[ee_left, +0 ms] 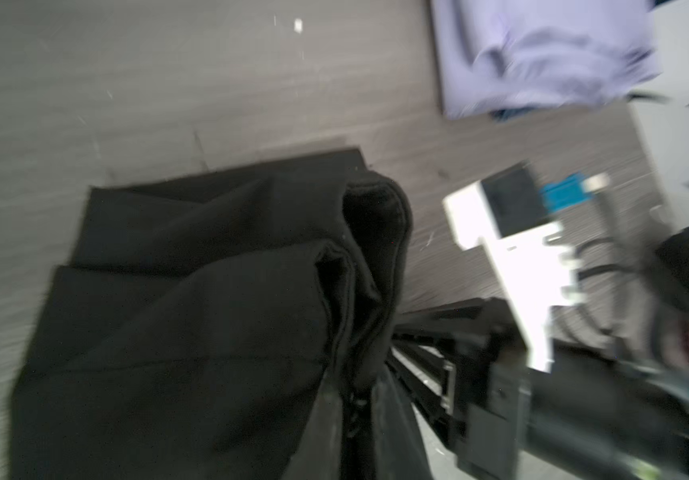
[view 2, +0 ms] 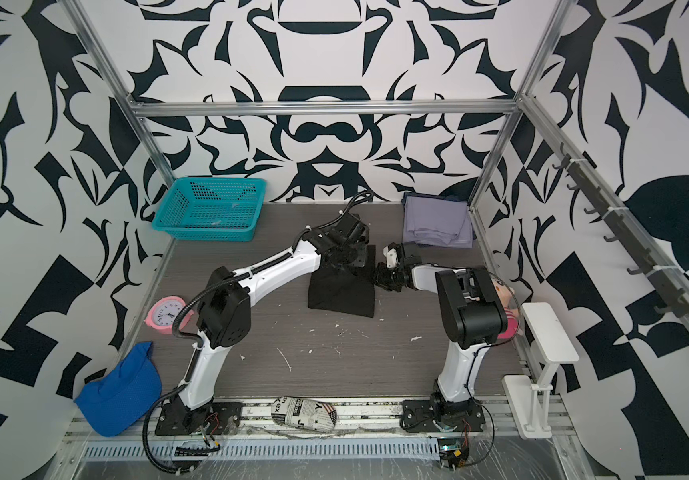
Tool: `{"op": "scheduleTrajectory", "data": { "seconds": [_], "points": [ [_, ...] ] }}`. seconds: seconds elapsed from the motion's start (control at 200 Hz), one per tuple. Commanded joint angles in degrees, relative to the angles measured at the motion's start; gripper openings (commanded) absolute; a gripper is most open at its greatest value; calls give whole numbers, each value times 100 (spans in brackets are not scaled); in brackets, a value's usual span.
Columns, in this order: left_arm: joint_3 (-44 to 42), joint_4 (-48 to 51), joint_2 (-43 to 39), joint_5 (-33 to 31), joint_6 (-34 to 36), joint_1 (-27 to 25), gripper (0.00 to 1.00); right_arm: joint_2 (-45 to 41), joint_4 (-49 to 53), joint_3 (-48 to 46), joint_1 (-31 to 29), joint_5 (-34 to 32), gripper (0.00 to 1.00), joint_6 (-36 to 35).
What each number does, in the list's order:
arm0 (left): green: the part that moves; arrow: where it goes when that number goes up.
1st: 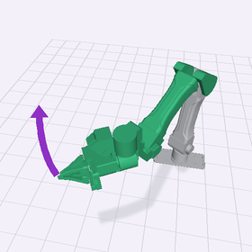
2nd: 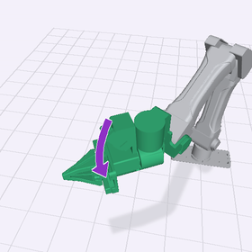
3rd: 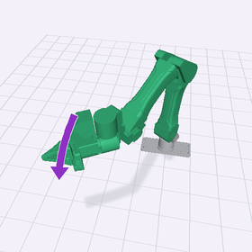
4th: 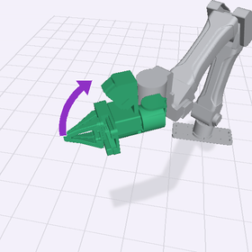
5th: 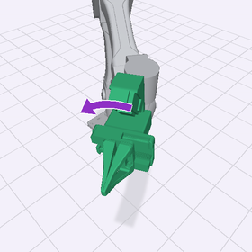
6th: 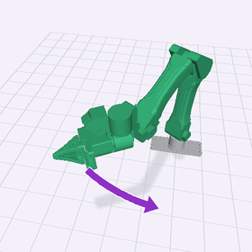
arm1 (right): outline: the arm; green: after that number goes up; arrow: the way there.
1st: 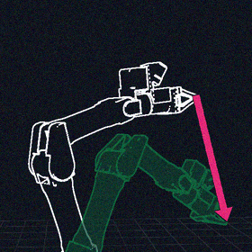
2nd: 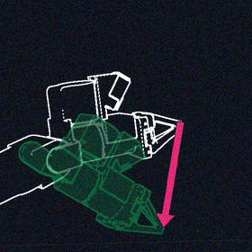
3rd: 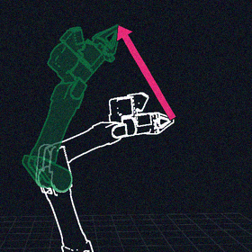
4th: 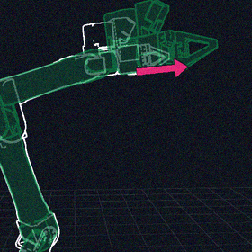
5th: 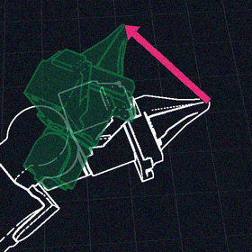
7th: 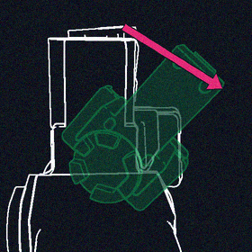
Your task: Fold and stack the skirts
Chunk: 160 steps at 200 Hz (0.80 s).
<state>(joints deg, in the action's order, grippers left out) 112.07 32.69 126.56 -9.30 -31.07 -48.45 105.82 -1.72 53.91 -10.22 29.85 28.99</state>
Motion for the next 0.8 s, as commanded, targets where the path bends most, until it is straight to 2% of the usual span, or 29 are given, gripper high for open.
{"op": "scheduleTrajectory", "data": {
  "seconds": [0.0, 0.14, 0.185, 0.205, 0.225, 0.25, 0.27, 0.285, 0.315, 0.335, 0.355, 0.435, 0.475, 0.545, 0.64, 0.795],
  "points": [
    [123, 290, 155, 62, 31, 19, 0, 132, 252, -45, -51, -154, 24, 27],
    [1, 304, 148, 246, -27, 2, 1, 132, 244, -30, -54, -137, 24, 30],
    [-40, 299, 117, 342, -64, -14, 15, 136, 248, -20, -50, -132, 24, 32],
    [-70, 289, 92, 362, -66, -16, 24, 139, 255, -8, -50, -129, 25, 38],
    [-96, 291, 63, 367, -82, -23, 38, 140, 258, 2, -50, -128, 25, 36],
    [-119, 291, 26, 381, -93, -28, 62, 136, 268, 5, -50, -120, 25, 36],
    [-140, 292, -9, 445, -92, -37, 69, 140, 270, 7, -58, -105, 25, 41],
    [-156, 295, -51, 519, -86, -38, 67, 136, 276, 10, -51, -110, 25, 37],
    [-219, 284, -140, 666, -66, -37, 54, 132, 280, 6, -46, -97, 25, 37],
    [-271, 252, -220, 718, -66, -42, 51, 124, 278, 3, -42, -95, 25, 35],
    [-330, 202, -311, 747, -81, -42, 52, 115, 273, -10, -43, -92, 25, 36],
    [-518, -1, -732, 1000, -141, -48, 64, 97, 294, -21, -25, -102, 25, 36],
    [-615, -119, -986, 1052, -133, -72, 65, 75, 300, -44, -2, -76, 25, 43],
    [-925, -433, -1474, 1118, -20, -79, 58, -9, 326, -98, 42, -72, 25, 63],
    [-1485, -764, -1984, 874, 90, 139, 58, -336, 576, -168, 84, -206, 26, 52],
    [-2161, -893, -2033, 1039, -171, 760, 47, -1447, 1333, -180, 97, -741, 29, -102]
  ]
}}
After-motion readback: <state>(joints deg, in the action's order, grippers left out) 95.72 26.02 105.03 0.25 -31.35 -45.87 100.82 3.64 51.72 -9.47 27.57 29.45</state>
